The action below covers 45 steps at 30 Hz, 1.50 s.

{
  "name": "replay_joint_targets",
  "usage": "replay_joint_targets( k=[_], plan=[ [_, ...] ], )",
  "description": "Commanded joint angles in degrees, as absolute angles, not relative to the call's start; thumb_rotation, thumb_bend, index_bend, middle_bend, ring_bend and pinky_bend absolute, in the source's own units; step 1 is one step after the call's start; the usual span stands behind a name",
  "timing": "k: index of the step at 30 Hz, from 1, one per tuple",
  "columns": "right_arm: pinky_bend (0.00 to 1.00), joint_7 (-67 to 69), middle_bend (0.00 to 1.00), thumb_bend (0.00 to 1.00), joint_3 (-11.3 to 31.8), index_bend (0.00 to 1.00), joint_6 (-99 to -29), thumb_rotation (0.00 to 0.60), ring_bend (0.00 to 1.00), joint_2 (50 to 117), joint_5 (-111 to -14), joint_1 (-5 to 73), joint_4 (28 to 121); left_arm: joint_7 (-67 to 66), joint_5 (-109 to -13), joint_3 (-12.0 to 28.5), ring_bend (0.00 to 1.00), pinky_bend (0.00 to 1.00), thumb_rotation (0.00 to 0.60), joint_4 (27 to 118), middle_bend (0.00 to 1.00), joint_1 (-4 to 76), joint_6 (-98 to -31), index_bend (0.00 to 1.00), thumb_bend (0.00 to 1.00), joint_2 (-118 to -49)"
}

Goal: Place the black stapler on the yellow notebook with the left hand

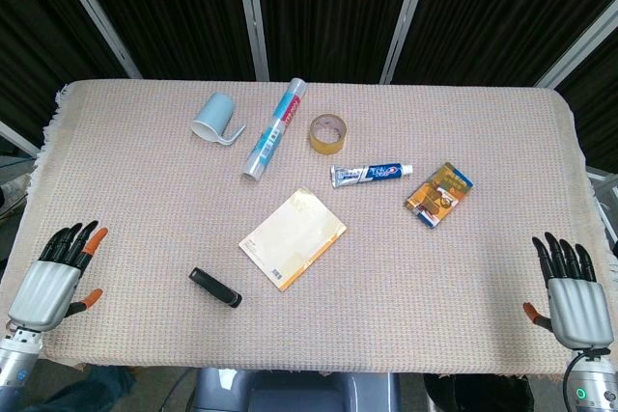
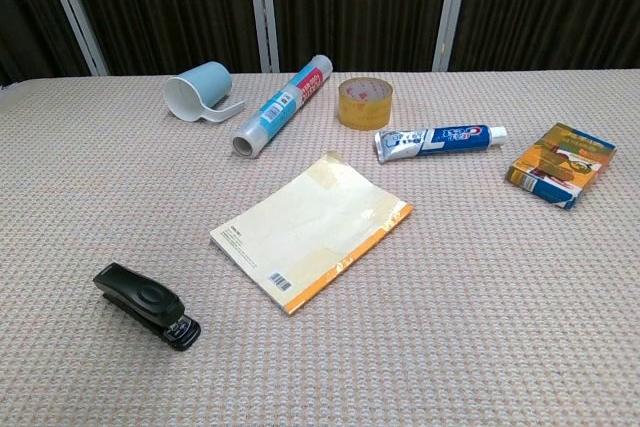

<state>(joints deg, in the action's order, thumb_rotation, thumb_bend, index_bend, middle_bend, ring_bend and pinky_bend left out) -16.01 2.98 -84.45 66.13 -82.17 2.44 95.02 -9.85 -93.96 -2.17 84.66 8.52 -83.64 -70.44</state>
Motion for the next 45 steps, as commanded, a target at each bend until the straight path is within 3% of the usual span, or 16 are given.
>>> replay_joint_targets(
  k=[1, 13, 20, 29, 35, 45],
  plan=[
    [0.00, -15.86, 0.00, 0.11, 2.97, 0.00, -84.47, 0.600, 0.00, 66.08, -82.24, 2.44, 95.06, -9.86, -93.92, -2.30, 0.00, 0.10, 0.600, 84.57, 0.00, 8.67, -83.15, 0.00, 0.18, -70.58],
    [0.00, -14.53, 0.00, 0.11, 2.37, 0.00, -86.20, 0.600, 0.00, 65.37, -83.77, 1.46, 95.58, -5.58, -97.57, -3.37, 0.00, 0.12, 0.600, 81.01, 0.00, 15.70, -73.31, 0.00, 0.19, -76.70],
    [0.00, -14.17, 0.00, 0.11, 2.66, 0.00, -85.74, 0.600, 0.00, 65.33, -83.48, 1.70, 95.34, -1.86, -100.03, -3.40, 0.07, 0.15, 0.600, 76.90, 0.10, 21.41, -67.29, 0.01, 0.21, -83.11],
    [0.00, -13.76, 0.00, 0.12, 2.44, 0.00, -86.75, 0.600, 0.00, 65.00, -84.23, 1.15, 95.66, 1.82, -101.57, -3.09, 0.13, 0.17, 0.599, 73.85, 0.19, 26.02, -64.73, 0.09, 0.27, -89.17],
    [0.00, -13.11, 0.00, 0.12, 2.55, 0.00, -87.36, 0.600, 0.00, 64.75, -84.47, 0.86, 95.63, 1.89, -102.10, -4.12, 0.21, 0.23, 0.600, 73.14, 0.28, 27.38, -63.85, 0.17, 0.31, -90.87],
    [0.00, -12.19, 0.00, 0.12, 2.74, 0.00, -88.06, 0.600, 0.00, 64.36, -84.71, 0.48, 95.60, 0.73, -100.45, -4.77, 0.44, 0.40, 0.600, 73.32, 0.54, 27.57, -63.75, 0.38, 0.40, -91.11]
  ],
)
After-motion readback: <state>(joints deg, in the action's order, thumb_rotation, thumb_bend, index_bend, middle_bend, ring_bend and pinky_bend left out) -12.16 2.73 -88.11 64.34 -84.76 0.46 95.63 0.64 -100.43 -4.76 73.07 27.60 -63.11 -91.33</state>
